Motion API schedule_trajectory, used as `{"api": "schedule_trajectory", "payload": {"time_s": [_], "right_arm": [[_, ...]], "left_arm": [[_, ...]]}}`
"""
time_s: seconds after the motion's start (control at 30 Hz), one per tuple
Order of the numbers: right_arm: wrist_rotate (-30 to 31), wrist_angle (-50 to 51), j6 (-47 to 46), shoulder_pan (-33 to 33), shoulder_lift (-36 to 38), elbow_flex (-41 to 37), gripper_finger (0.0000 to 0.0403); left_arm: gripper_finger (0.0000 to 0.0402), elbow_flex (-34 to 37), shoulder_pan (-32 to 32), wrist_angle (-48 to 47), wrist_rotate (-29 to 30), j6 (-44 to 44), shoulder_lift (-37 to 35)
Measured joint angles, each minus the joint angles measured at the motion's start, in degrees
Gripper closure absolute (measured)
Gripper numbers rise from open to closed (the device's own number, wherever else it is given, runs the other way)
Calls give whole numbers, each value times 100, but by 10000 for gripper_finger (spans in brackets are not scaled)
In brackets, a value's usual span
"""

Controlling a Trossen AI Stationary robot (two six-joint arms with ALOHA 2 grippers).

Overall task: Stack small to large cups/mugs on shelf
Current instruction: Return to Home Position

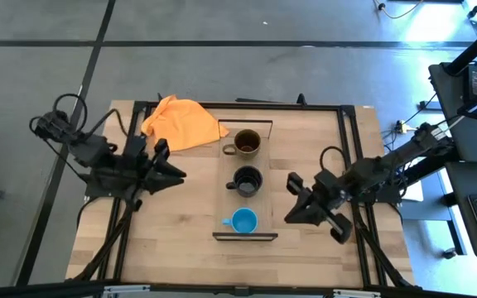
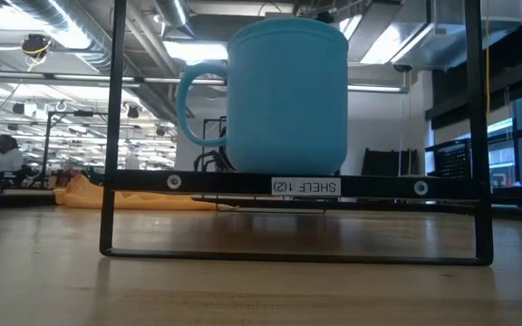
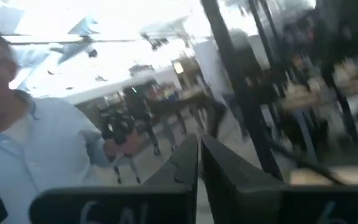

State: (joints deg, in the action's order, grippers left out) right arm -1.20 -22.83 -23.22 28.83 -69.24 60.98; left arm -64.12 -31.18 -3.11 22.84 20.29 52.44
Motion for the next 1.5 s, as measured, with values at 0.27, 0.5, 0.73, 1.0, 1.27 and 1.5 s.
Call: {"api": "schedule_trajectory", "payload": {"time_s": [0.27,0.5,0.73,1.0,1.27,1.5], "right_arm": [[21,-3213,116,15,-43,-1792,380],[-185,-4219,-108,-232,568,-3003,380],[-637,-2802,-219,-811,1896,-3435,380],[-27,-272,-197,-1359,3535,-3437,379],[877,1859,-168,-1625,4762,-3437,379],[778,2111,262,-1895,5325,-3437,379]], "left_arm": [[331,1457,-609,3169,-192,-1262,5],[331,2665,-153,4102,-1718,-1465,-456],[331,2859,721,2000,-2000,-1347,-1810],[331,2856,1171,-373,-133,-1321,-3783],[331,2855,1173,-1124,-87,-1938,-5068],[331,2870,1161,-1026,-1263,-2312,-5223]]}}
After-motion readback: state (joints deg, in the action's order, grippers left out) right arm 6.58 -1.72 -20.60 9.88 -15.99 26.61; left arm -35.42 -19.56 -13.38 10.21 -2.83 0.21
